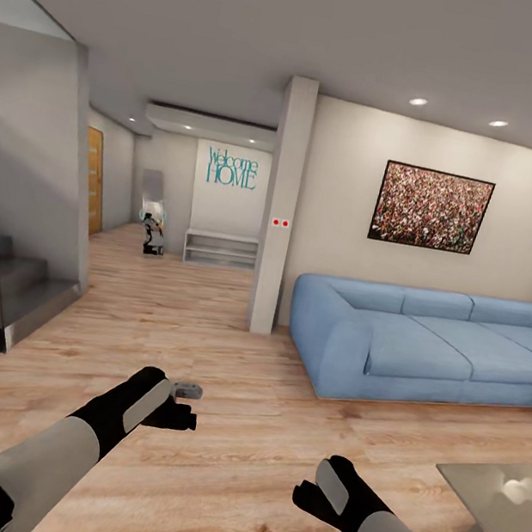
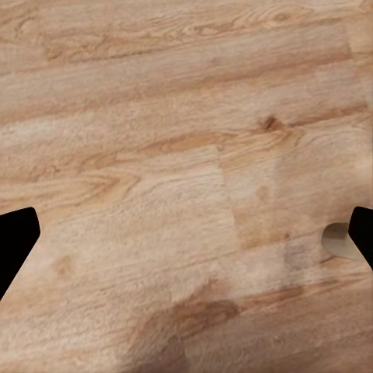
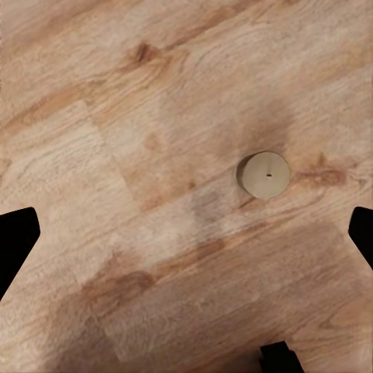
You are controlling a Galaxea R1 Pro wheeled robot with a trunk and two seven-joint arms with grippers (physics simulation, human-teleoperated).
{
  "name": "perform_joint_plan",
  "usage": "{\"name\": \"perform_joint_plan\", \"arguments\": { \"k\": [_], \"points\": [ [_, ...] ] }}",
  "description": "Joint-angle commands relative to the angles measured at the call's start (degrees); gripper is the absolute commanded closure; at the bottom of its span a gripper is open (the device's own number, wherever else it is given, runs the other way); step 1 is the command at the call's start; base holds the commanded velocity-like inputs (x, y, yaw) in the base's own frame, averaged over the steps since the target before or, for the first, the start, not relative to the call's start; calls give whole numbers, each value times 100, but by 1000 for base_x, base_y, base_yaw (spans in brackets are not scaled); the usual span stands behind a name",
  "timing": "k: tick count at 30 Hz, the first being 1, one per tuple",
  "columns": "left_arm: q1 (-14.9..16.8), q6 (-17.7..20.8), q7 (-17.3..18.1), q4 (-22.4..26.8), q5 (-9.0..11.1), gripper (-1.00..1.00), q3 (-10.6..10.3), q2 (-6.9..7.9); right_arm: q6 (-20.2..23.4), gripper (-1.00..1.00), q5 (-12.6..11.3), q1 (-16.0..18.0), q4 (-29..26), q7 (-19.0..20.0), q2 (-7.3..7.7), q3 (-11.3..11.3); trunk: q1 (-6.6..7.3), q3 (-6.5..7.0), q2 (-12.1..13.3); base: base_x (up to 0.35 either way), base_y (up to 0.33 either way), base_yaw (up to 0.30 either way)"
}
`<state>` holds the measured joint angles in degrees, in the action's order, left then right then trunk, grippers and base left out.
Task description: Place each of the two pumpkins and all three candles from the living room inside a cabinet in the living room (use any cabinet), then make sure every cabinet is closed, and position the cauldron so it is next to a table in the living room.
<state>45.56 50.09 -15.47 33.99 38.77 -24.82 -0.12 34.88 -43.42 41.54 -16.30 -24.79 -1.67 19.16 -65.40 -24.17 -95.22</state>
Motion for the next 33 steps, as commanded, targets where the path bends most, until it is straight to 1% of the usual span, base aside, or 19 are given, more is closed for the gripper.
{"name": "perform_joint_plan", "arguments": {
  "k": [1, 12, 21, 25, 33],
  "points": [
    [5, 10, -53, 5, 60, -100, -23, 3, 17, -100, -60, 4, -11, -42, 2, 45, -22, -26, -46, 0, 0, 0],
    [5, 10, -53, -4, 60, -100, -23, 3, 19, -100, -63, 4, -20, -34, -10, 46, -264, -223, -487, 0, 0, 0],
    [5, 3, -51, -2, 55, -100, -28, 3, 11, -100, -93, 4, -29, 25, 43, 22, -462, -385, -848, 0, 0, 0],
    [0, 2, -46, 1, 48, -100, -29, 3, 10, -100, -77, 3, -40, 26, 21, 32, -550, -456, -1008, 0, 0, 0],
    [-3, 1, -44, 12, 32, -100, -30, 3, 0, -100, -71, 3, -52, 32, 24, 28, -725, -600, -1329, 0, 0, 0]
  ]
}}
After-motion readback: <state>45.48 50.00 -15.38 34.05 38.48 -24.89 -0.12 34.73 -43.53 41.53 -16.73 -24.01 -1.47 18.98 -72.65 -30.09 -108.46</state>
